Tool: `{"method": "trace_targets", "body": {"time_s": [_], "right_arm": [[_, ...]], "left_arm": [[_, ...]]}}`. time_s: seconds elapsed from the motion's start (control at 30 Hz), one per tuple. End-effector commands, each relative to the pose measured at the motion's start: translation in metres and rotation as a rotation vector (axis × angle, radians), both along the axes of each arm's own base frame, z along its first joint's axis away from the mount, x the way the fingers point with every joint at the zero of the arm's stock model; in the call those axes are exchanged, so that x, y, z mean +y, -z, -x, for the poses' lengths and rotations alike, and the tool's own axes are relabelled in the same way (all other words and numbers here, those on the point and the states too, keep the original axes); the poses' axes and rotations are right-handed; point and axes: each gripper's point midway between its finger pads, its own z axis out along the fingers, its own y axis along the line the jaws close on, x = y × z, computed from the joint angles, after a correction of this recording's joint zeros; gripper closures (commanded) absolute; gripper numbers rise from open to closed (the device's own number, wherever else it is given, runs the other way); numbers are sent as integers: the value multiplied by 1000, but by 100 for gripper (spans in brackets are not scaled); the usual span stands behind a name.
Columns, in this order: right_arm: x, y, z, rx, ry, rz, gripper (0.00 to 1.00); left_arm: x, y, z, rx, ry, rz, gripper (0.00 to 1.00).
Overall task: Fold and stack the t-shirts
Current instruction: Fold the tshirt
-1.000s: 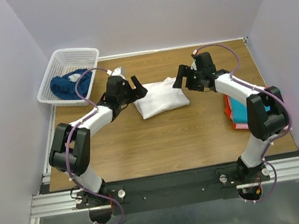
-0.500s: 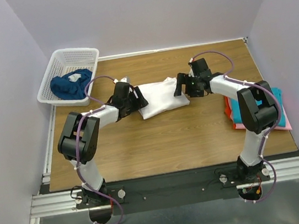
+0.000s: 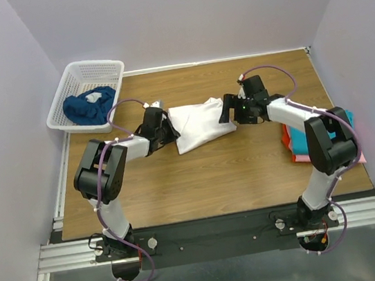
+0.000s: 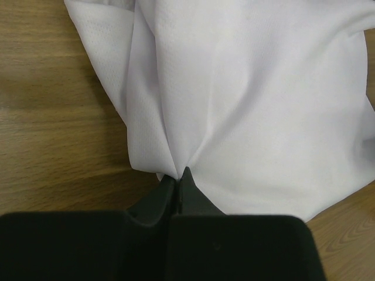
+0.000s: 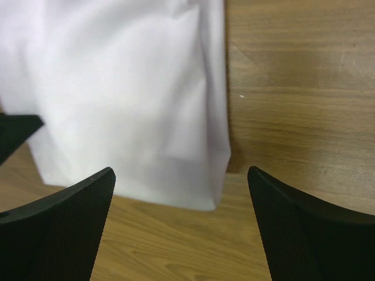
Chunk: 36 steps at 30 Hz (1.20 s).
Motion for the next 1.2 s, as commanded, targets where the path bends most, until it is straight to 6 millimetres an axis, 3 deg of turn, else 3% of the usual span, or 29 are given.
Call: {"method": "trace_targets", "body": {"time_s": [0.0,0.07,0.13,0.17,0.23,0.37,0.47,0.57,0.7,0.8,0.93,0.97,1.03,1.17], "right_arm": [[15,-61,0,-135,-68,-82,0],[30,-87,7,-176,-135,-163,0],[41,-88,19,-159,-185,-230,0],[57,-95,27,-156,-245,-317,0],[77,-86,45,-107,-318,-428,0],[89,-64,57,-56,-363,-481,0],[79,-26,55,2,-282,-416,0],[56,14,50,47,-154,-315,0],[40,40,56,89,-77,-254,0],[43,26,59,63,-110,-276,0],[67,-37,66,-21,-264,-421,0],[76,-62,73,-50,-331,-475,0],[85,-86,75,-92,-384,-511,0],[96,-113,69,-141,-434,-576,0]], "left_arm": [[10,22,16,41,5,-50,100],[12,22,17,34,-3,-55,100],[11,21,16,25,3,-47,100],[10,22,17,27,8,-43,100],[7,20,15,18,16,-32,100],[8,24,16,22,17,-33,100],[9,25,18,23,13,-32,100],[11,29,21,28,14,-43,100],[16,30,22,20,10,-58,100],[17,29,23,11,14,-61,100],[13,21,20,-15,31,-45,100],[13,21,19,-17,28,-46,100],[11,20,17,-21,33,-42,100],[10,22,16,-20,37,-39,100]]}}
